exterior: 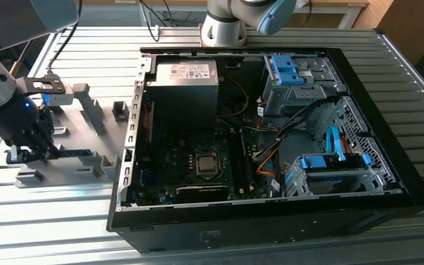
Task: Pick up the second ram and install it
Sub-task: 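Pick up the second ram and move it above second insertion slot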
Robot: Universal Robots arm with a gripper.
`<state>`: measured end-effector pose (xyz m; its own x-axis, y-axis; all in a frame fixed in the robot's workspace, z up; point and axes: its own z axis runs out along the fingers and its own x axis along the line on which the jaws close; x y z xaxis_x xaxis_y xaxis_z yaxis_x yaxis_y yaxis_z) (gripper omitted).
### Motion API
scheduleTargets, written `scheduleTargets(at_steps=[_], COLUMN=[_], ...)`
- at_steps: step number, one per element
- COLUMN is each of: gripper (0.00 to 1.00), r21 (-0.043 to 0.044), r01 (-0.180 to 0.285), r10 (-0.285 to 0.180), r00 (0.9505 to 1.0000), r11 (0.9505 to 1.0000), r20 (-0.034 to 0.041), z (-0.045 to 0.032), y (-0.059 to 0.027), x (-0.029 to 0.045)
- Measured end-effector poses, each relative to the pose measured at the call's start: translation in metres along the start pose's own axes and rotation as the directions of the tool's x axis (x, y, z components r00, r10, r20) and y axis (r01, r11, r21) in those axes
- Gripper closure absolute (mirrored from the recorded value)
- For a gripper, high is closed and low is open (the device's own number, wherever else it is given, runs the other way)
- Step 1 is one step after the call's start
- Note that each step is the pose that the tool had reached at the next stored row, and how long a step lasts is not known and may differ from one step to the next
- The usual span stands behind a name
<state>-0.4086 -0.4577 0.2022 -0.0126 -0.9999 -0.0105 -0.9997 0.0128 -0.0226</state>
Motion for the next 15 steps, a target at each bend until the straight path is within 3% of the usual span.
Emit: scheduleTargets(at_steps=[15], gripper=[0.86], r21=[0.0001], r01=[0.0], r10=[0.0], r00=[1.0], r11=[1.0], r20=[0.0], z=[-0.0095], y=[-0.0002], x=[-0.0001])
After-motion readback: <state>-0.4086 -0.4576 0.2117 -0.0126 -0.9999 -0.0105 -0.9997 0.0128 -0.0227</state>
